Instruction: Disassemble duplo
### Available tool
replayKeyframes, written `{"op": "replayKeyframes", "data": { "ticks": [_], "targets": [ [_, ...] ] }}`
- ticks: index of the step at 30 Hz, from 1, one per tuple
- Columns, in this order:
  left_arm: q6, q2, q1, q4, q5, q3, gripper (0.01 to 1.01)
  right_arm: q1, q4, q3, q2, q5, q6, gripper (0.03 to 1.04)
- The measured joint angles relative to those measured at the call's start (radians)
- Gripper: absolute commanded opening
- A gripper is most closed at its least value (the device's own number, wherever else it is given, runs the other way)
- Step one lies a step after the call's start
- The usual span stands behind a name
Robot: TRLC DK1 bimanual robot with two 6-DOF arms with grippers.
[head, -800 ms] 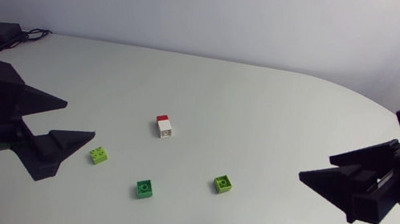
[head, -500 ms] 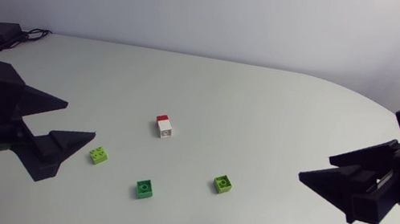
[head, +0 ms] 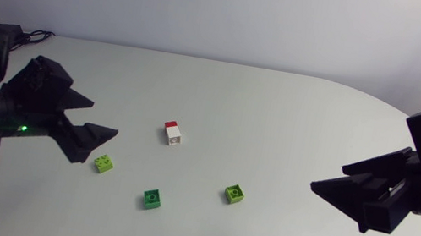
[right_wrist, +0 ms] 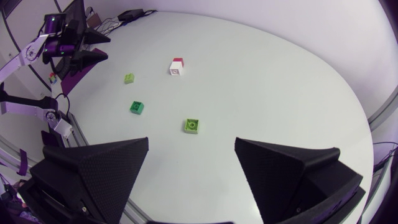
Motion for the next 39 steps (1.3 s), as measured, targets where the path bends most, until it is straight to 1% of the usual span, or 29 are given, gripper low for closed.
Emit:
{"op": "replayKeyframes", "data": {
  "ticks": [3, 10, 15, 18, 21, 24, 28, 39],
  "targets": [
    [0.013, 0.15, 0.005, 0.059, 0.002, 0.059, 0.97, 0.004, 0.004, -0.001, 0.008, 0.0, -0.013, 1.0],
    [0.022, 0.516, -0.008, 0.114, -0.002, 0.261, 0.954, 0.004, 0.024, -0.002, 0.032, 0.0, -0.016, 1.0],
    [0.056, 0.756, -0.032, 0.149, -0.069, 0.386, 0.954, 0.004, 0.026, -0.004, 0.037, 0.0, -0.021, 1.0],
    [0.064, 0.87, -0.04, 0.151, -0.108, 0.446, 0.954, 0.003, 0.026, -0.004, 0.04, 0.0, -0.028, 1.0],
    [0.079, 0.939, -0.046, 0.155, -0.132, 0.483, 0.954, 0.003, 0.027, -0.004, 0.047, 0.0, -0.029, 1.0],
    [0.087, 0.969, -0.064, 0.158, -0.157, 0.499, 0.954, 0.002, 0.034, -0.004, 0.05, 0.003, -0.035, 1.0],
    [0.088, 0.992, -0.109, 0.173, -0.166, 0.526, 0.954, -0.002, 0.048, -0.012, 0.051, 0.003, -0.035, 1.0],
    [0.088, 1.099, -0.218, 0.171, -0.186, 0.695, 0.956, -0.003, 0.048, -0.032, 0.057, 0.009, -0.035, 1.0]
  ]
}}
